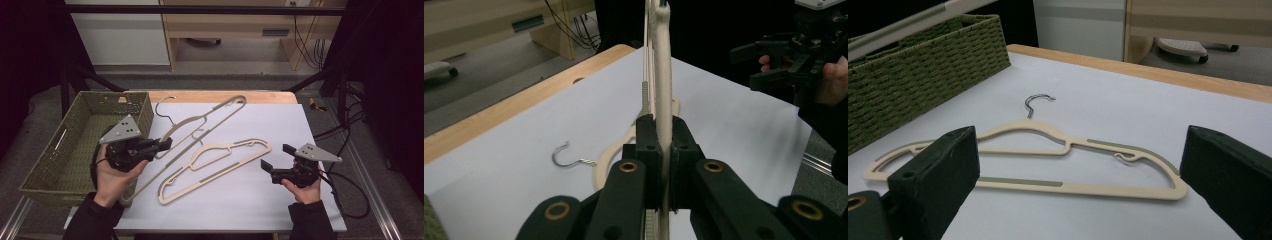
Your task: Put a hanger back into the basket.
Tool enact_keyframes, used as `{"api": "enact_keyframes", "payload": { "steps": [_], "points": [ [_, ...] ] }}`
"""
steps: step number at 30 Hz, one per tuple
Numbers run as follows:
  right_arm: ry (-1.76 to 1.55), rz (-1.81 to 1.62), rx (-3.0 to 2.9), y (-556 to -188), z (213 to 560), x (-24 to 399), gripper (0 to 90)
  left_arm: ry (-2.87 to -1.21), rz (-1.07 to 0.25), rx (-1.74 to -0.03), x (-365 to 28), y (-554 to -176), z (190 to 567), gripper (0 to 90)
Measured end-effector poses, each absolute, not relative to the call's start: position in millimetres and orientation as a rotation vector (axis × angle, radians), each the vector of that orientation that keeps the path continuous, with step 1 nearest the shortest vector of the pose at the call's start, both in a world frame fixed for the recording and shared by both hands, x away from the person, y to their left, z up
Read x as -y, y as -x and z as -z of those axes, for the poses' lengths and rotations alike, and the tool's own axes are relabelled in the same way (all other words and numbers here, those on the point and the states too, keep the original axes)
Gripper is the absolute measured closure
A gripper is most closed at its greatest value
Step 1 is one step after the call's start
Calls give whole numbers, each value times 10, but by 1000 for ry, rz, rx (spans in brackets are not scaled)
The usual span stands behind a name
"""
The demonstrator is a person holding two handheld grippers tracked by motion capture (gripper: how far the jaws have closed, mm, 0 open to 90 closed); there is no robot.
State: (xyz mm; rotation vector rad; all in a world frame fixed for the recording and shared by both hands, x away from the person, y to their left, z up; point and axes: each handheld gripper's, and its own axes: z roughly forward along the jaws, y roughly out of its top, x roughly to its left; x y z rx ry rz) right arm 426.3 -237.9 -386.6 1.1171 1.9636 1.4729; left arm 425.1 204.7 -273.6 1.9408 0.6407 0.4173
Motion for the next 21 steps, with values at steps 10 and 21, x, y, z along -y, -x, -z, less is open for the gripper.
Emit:
{"api": "enact_keyframes", "payload": {
  "steps": [10,21],
  "points": [
    [-1135,-1444,-1969,-4274,3886,2369,23,-1953,-520,-675,-2457,-4437,2547,861],
    [-1125,-1446,-1963,-4274,3882,2383,23,-1961,-620,-724,-2945,-4689,2522,861]
  ]
}}
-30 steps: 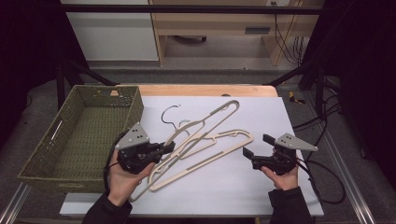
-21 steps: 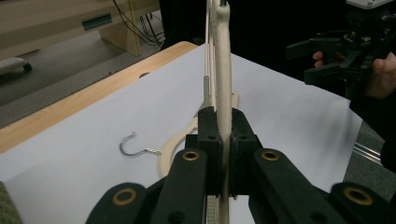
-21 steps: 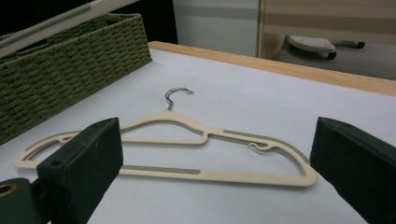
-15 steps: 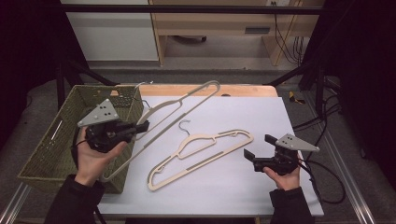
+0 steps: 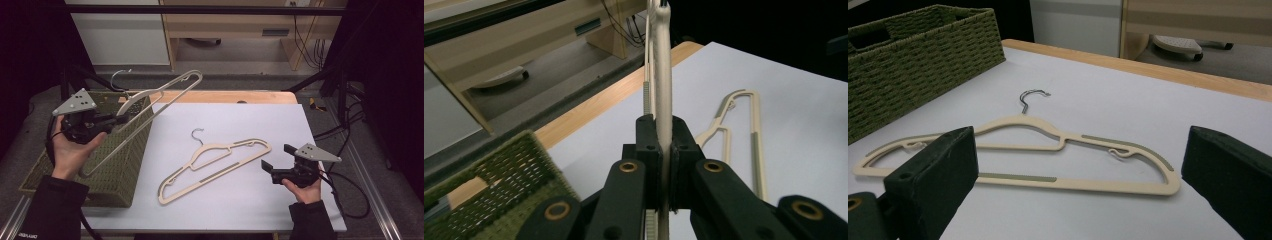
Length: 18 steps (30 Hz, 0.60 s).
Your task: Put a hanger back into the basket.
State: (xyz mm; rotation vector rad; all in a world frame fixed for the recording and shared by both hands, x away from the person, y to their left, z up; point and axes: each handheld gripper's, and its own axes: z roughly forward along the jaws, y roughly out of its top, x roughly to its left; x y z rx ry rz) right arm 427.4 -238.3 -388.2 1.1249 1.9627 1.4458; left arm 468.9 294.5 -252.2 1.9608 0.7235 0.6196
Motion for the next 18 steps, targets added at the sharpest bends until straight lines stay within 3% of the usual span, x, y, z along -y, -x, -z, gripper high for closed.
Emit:
{"api": "enact_keyframes", "payload": {
  "steps": [18],
  "points": [
    [-1115,-1447,-1966,-4282,3879,2390,22,-1975,-683,-861,-3753,-4821,2821,861]
  ]
}}
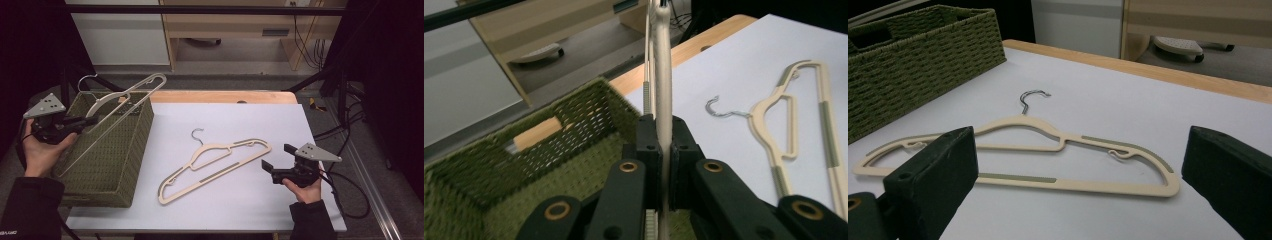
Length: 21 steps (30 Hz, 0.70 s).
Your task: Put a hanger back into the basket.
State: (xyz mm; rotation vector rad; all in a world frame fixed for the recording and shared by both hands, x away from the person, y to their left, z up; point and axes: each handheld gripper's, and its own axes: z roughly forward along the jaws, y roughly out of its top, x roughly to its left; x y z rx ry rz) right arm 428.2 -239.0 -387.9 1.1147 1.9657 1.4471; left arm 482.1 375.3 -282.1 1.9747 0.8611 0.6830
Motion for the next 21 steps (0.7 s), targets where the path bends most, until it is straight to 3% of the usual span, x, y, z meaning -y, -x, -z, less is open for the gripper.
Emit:
{"api": "enact_keyframes", "payload": {
  "steps": [21],
  "points": [
    [-1102,-1432,-1980,-4287,3890,2387,21,-2047,-735,-976,-4184,-4838,3212,861]
  ]
}}
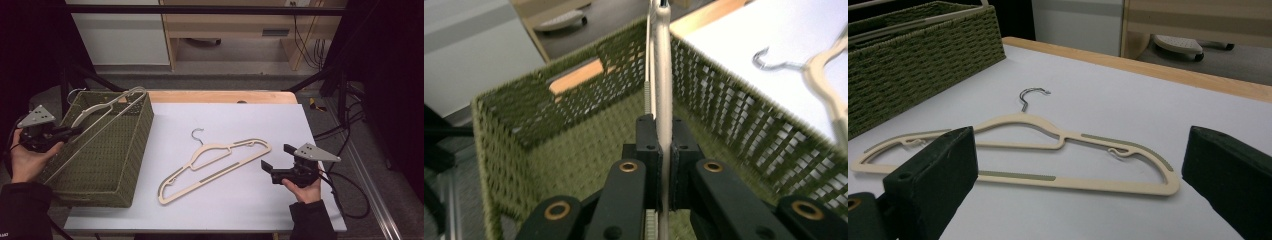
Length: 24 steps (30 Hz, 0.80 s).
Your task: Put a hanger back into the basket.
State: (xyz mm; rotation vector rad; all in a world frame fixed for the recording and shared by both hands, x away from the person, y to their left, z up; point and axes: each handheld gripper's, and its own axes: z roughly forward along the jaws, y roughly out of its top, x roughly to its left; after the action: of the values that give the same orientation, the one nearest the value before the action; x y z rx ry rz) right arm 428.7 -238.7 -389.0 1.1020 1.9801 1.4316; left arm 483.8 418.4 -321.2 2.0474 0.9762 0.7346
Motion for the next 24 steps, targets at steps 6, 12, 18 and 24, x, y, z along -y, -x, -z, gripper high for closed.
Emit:
{"api": "enact_keyframes", "payload": {
  "steps": [6,12,18,24],
  "points": [
    [-1105,-1423,-1987,-4296,3906,2366,21,-2063,-737,-1010,-4135,-4800,3475,861],
    [-1104,-1420,-1989,-4297,3910,2361,21,-2067,-741,-1044,-4067,-4803,3706,860],
    [-1096,-1419,-1996,-4295,3912,2362,21,-2106,-727,-1066,-3982,-4808,3805,852],
    [-1100,-1415,-1997,-4294,3916,2343,21,-2178,-666,-1093,-3911,-4828,3870,832]
  ]
}}
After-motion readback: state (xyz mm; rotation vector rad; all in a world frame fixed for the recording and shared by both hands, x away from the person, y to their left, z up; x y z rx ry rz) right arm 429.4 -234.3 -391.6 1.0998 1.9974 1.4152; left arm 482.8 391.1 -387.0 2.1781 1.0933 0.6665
